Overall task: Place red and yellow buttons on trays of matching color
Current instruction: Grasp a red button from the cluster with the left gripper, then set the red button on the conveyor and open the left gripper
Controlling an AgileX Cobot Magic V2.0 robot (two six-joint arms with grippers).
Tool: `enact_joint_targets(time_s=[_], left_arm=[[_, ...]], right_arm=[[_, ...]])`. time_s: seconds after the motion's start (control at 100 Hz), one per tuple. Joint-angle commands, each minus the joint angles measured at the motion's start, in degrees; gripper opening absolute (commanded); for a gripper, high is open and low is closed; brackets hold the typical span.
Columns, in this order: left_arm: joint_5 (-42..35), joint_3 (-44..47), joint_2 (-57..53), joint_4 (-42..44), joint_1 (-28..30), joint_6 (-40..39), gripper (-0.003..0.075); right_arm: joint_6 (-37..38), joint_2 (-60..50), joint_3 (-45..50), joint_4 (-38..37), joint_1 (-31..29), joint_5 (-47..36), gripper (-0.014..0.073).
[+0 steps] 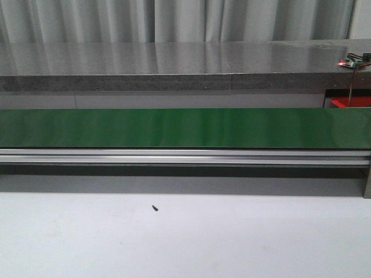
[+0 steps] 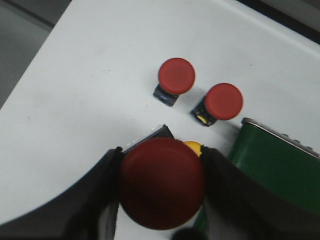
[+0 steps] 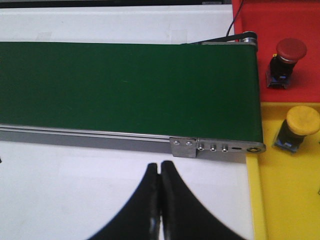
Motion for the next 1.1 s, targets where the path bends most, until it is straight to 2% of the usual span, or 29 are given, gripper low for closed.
enact_joint_targets(time_s=[0.0, 0.33, 0.5, 0.77, 1.0, 1.09], left_arm=[[-1.4, -0.9, -3.6, -0.7, -2.2, 0.4, 0.0230], [-0.9, 1.2, -3.9, -0.1, -10.9, 0.5, 0.0230], [-2.5, 4.3, -3.9, 0.2, -13.4, 0.5, 0.0230], [-5.6, 8.1, -3.9, 0.2, -14.6, 0.5, 0.0230], [-4.9, 8.2, -3.9, 0.2, -14.6, 1.5, 0.0234], [-4.5, 8.2, -3.9, 0.2, -14.6, 2.0, 0.0268]], right_arm=[[-0.4, -0.4, -1.6, 0.4, 0.1, -3.3, -0.0068], [-0.4, -0.4, -1.6, 0.4, 0.1, -3.9, -0.0068], [-0.4, -0.4, -1.6, 0.4, 0.1, -4.0, -0.0068], [-0.4, -0.4, -1.6, 0.4, 0.1, -4.0, -0.0068], [-0.4, -0.4, -1.6, 0.4, 0.1, -4.0, -0.0068], [-0.4, -0.4, -1.6, 0.4, 0.1, -4.0, -0.0068]])
